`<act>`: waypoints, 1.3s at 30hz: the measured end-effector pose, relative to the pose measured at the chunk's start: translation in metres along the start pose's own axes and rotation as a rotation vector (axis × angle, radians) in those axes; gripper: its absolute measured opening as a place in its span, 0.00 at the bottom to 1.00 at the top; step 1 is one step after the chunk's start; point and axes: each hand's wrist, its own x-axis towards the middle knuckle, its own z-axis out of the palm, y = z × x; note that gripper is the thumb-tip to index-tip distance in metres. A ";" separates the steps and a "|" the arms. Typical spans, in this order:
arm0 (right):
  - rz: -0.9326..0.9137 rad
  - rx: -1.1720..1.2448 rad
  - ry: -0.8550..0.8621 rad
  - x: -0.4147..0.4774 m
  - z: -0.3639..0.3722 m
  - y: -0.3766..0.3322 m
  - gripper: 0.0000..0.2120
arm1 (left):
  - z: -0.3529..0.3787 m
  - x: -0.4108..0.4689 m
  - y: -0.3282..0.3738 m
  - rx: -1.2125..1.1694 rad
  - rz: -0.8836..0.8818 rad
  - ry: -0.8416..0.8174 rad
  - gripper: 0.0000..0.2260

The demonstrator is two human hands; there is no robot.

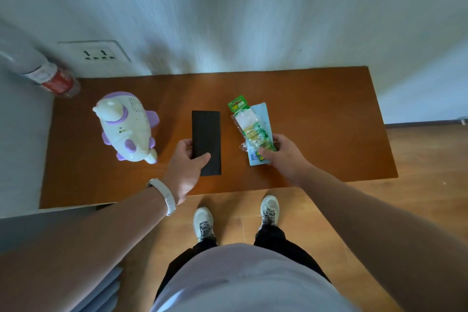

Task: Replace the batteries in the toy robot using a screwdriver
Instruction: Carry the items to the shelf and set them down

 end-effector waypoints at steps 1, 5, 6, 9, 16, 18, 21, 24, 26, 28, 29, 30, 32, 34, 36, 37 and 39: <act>0.000 -0.025 0.002 0.001 0.000 -0.001 0.16 | 0.000 0.002 -0.001 0.007 -0.004 -0.008 0.14; -0.024 -0.117 0.018 0.005 0.000 -0.002 0.10 | 0.000 0.011 -0.001 0.038 -0.003 -0.019 0.15; -0.033 -0.133 0.030 0.006 0.000 -0.003 0.09 | 0.001 0.013 -0.001 0.034 -0.003 -0.012 0.15; -0.066 -0.186 0.076 0.010 0.002 -0.003 0.05 | 0.006 0.016 0.001 -0.015 -0.017 0.015 0.14; -0.090 -0.273 0.150 0.015 0.001 -0.002 0.10 | 0.020 0.017 0.000 -0.153 -0.044 0.119 0.15; -0.061 -0.255 0.141 0.015 0.000 -0.002 0.11 | 0.023 0.016 -0.001 -0.168 -0.053 0.116 0.15; -0.035 -0.246 0.130 0.015 -0.004 -0.003 0.11 | 0.026 0.015 -0.001 -0.201 -0.063 0.112 0.13; -0.031 -0.226 0.150 0.016 -0.009 -0.004 0.08 | 0.028 0.015 0.000 -0.207 -0.072 0.097 0.14; -0.039 -0.193 0.163 0.015 -0.013 -0.005 0.06 | 0.029 0.015 0.002 -0.212 -0.065 0.088 0.13; -0.031 -0.144 0.159 0.015 -0.017 -0.004 0.06 | 0.029 0.014 0.005 -0.212 -0.061 0.083 0.13; -0.021 -0.112 0.150 0.014 -0.018 -0.002 0.06 | 0.029 0.015 0.005 -0.211 -0.060 0.082 0.13; -0.009 -0.081 0.138 0.014 -0.019 -0.001 0.06 | 0.029 0.015 0.006 -0.214 -0.059 0.081 0.13; 0.012 -0.013 0.127 0.011 -0.021 0.002 0.06 | 0.030 0.015 0.007 -0.222 -0.058 0.074 0.13; 0.024 0.071 0.130 0.009 -0.023 0.006 0.05 | 0.031 0.015 0.007 -0.228 -0.055 0.071 0.13; 0.042 0.179 0.143 0.007 -0.024 0.008 0.06 | 0.032 0.014 0.010 -0.223 -0.054 0.071 0.13; 0.055 0.227 0.157 0.007 -0.025 0.008 0.06 | 0.033 0.013 0.011 -0.218 -0.053 0.073 0.12; 0.082 0.278 0.190 0.010 -0.028 0.009 0.07 | 0.036 0.012 0.014 -0.210 -0.046 0.079 0.12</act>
